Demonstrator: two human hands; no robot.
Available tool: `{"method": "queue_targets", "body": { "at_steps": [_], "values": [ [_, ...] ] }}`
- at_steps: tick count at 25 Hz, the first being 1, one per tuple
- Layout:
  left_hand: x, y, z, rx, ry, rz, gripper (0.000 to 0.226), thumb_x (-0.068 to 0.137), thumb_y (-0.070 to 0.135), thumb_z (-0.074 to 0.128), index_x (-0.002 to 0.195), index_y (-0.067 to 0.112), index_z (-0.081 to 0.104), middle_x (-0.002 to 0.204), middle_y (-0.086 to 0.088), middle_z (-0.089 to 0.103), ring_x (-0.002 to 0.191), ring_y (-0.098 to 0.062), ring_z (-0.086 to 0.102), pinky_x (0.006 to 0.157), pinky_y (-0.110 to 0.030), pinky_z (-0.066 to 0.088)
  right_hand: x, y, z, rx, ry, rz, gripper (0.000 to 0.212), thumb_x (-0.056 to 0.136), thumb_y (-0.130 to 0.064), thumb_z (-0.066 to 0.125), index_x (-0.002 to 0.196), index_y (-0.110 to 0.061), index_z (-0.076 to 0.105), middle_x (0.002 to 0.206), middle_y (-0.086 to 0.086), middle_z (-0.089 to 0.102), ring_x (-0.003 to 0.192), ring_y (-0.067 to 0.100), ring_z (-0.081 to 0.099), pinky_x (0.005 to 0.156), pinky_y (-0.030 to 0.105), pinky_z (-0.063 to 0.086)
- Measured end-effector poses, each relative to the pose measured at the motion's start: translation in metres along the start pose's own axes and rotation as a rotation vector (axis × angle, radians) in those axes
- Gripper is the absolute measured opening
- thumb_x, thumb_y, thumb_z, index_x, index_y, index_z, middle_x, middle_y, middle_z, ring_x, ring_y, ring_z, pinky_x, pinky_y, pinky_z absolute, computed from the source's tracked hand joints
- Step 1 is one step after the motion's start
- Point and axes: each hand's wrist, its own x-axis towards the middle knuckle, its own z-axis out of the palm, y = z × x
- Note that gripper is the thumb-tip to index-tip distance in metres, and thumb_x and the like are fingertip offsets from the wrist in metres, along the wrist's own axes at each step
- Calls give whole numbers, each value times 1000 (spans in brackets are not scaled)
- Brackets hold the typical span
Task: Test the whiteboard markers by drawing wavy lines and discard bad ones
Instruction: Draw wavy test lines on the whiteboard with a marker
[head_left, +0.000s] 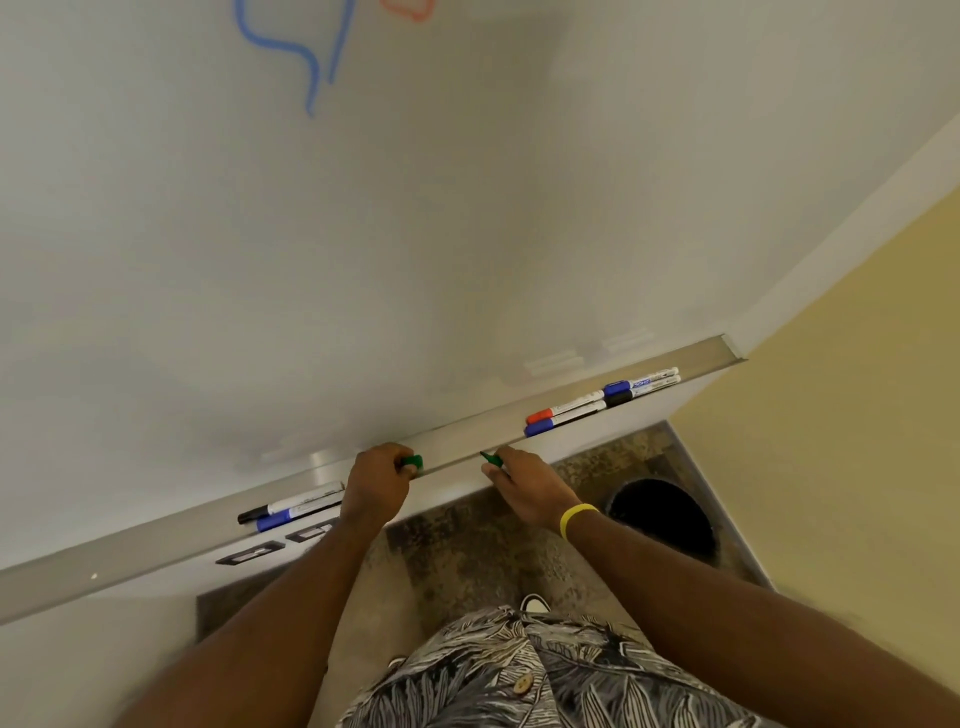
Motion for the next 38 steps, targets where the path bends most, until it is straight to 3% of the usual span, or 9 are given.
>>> {"method": "queue_targets", "body": {
  "at_steps": [10,16,22,25,28,30,32,35,38],
  "values": [
    [9,-6,17,122,-21,82,18,93,16,63,107,11,73,107,-8,62,88,-15,56,80,-24,42,-18,6,-7,117,117,-22,31,102,-37,47,114,-11,58,106,7,64,87,13,53,77,25,38],
    [-6,-7,10,131,33,140,18,92,19,63,108,13,70,101,-5,60,92,-21,61,77,-24,41,-23,5,-10,163,140,-41,31,102,-35,47,118,-11,59,109,8,66,90,12,55,79,22,39],
    [-35,2,-12,174,253,269,32,93,26,63,122,12,64,119,-6,62,108,-23,59,95,-36,49,-30,-25,-13,289,153,-117,29,104,-20,42,128,-8,53,110,5,58,94,14,52,85,25,41],
    [-44,19,-35,258,387,359,35,91,24,64,124,12,63,125,-6,61,113,-24,57,99,-40,49,-37,-52,-23,352,196,-245,25,102,-24,50,125,-18,52,105,-2,61,92,15,60,87,30,53],
    [-55,38,-66,315,556,473,35,91,30,60,123,15,63,125,-5,59,116,-23,55,98,-41,47,-47,-82,-39,522,238,-355,14,97,-18,59,108,-22,51,86,-2,67,71,13,65,71,25,58],
    [-60,55,-91,320,662,555,38,90,35,58,123,15,62,127,-6,58,119,-23,53,97,-40,43,-53,-104,-53,659,249,-383,11,98,-8,54,98,-17,60,84,2,70,64,15,62,65,28,56],
    [-66,75,-121,360,782,630,39,90,36,60,123,14,62,130,-8,57,121,-25,52,99,-40,38,-61,-123,-70,900,183,-401,32,99,2,41,93,-12,69,89,12,72,64,22,60,63,34,54],
    [-74,110,-180,423,997,703,40,88,31,65,123,12,63,136,-11,52,126,-28,48,103,-42,33,-77,-150,-102,1317,-54,-500,47,92,11,30,98,-6,73,93,23,67,70,28,58,66,35,53],
    [-85,145,-239,422,1188,725,43,89,30,64,127,10,59,145,-16,45,137,-31,40,109,-46,30,-88,-178,-129,1427,-181,-680,34,88,7,50,107,-9,73,91,17,64,75,25,61,72,35,56]
  ]
}}
